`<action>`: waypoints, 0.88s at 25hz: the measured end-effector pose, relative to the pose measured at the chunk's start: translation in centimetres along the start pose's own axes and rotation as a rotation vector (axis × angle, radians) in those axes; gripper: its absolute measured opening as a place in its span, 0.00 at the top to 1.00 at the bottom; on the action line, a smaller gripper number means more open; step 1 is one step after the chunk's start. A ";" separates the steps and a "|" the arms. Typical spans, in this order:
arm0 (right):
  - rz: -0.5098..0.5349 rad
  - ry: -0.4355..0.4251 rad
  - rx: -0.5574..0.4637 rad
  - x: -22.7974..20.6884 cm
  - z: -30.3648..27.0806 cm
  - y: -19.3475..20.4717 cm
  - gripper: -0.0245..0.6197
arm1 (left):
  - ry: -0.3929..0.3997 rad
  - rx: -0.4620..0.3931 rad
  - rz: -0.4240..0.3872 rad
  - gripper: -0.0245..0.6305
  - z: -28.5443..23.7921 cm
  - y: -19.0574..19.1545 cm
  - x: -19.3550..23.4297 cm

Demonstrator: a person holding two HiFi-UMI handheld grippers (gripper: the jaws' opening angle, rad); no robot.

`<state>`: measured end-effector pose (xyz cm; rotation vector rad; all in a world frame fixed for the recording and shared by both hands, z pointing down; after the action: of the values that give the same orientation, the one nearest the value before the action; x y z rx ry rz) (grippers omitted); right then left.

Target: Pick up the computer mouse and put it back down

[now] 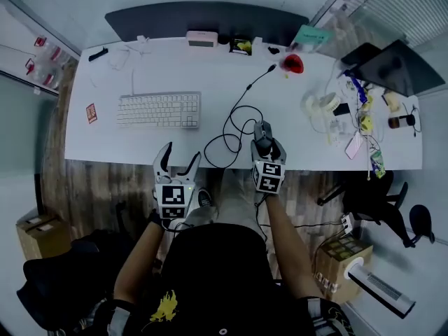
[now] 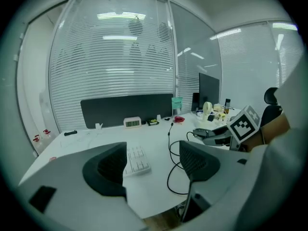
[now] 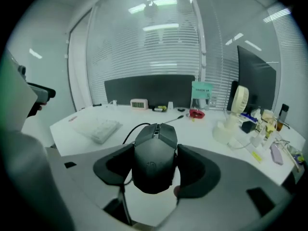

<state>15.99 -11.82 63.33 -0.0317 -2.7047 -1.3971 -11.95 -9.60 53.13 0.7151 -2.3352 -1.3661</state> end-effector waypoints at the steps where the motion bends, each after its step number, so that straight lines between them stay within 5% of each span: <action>1: -0.008 0.002 -0.040 -0.1 1.3 -1.3 0.50 | -0.004 -0.029 -0.008 0.43 0.8 -0.7 0.2; 10: -0.009 -0.055 -0.358 0.7 14.7 -12.6 0.50 | 0.092 -0.248 -0.160 0.47 9.2 -8.3 -2.4; 17: -0.013 -0.030 -0.639 -1.3 26.1 -22.6 0.53 | 0.005 -0.525 -0.277 0.47 17.7 -17.5 -2.0; 22: 0.008 -0.014 -0.710 -1.3 28.9 -25.0 0.53 | -0.032 -0.645 -0.288 0.49 21.2 -20.6 -1.3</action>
<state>13.45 -2.78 26.27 -0.1013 -2.0645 -2.2646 -16.80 -2.34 24.86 0.8312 -1.6767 -2.1128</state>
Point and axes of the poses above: the fingertips, and each gripper's own axes: z backward along the fingers, x to its left, y out of its underside, the point moved 6 cm from there along z, backward along the fingers, and after that the axes turned 10 degrees about y, right-handed, at the moved point
